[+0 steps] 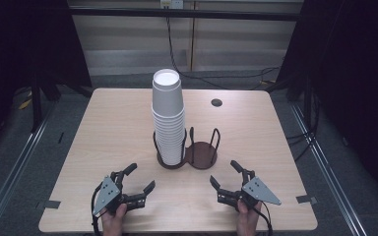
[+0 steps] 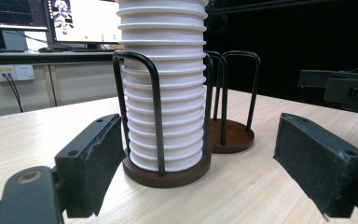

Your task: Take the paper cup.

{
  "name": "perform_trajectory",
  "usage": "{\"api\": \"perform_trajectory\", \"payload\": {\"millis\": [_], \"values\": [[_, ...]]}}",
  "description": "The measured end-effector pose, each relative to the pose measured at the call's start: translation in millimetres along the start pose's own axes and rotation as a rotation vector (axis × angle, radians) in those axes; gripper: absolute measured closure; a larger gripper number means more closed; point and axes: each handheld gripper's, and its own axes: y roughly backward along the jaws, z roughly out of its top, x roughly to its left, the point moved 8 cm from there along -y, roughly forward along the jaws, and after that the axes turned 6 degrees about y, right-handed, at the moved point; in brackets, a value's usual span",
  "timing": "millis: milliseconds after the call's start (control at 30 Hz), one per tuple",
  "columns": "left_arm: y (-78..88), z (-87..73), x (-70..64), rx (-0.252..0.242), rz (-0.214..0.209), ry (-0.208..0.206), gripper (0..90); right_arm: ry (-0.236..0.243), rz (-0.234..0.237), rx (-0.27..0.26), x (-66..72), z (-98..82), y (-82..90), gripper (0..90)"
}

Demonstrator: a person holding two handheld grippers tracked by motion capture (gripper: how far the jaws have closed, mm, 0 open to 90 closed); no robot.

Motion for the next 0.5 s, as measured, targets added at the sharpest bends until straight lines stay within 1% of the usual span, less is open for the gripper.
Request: {"api": "perform_trajectory", "payload": {"millis": [100, 233, 267, 367, 400, 433, 467, 500], "values": [[0.0, 0.0, -0.1, -0.001, 0.001, 0.001, 15.7, -0.007, -0.002, 0.014, -0.7, -0.7, -1.1, 12.0], [0.0, 0.0, -0.1, -0.001, 0.002, 0.004, 15.7, -0.007, -0.004, 0.011, -0.8, -0.5, -0.7, 12.0], [0.0, 0.0, -0.1, -0.001, 0.002, 0.003, 15.7, -0.011, 0.014, 0.022, -0.3, -1.0, -0.3, 12.0], [0.0, 0.0, -0.1, -0.001, 0.002, 0.003, 15.7, -0.017, 0.018, 0.027, -0.5, -1.2, 0.2, 12.0], [-0.1, 0.0, -0.1, -0.001, 0.002, 0.003, 15.7, -0.022, 0.032, 0.030, 0.0, -1.3, 0.3, 12.0], [-0.1, 0.0, -0.1, -0.001, 0.002, 0.003, 15.7, -0.022, 0.032, 0.030, 0.0, -1.3, 0.3, 12.0], [0.0, -0.1, -0.2, 0.001, 0.002, 0.004, 15.7, -0.023, 0.016, 0.060, -0.6, -2.7, -2.0, 12.2], [0.0, -0.1, -0.2, 0.001, 0.002, 0.004, 15.7, -0.023, 0.016, 0.060, -0.6, -2.7, -2.0, 12.2]]}}
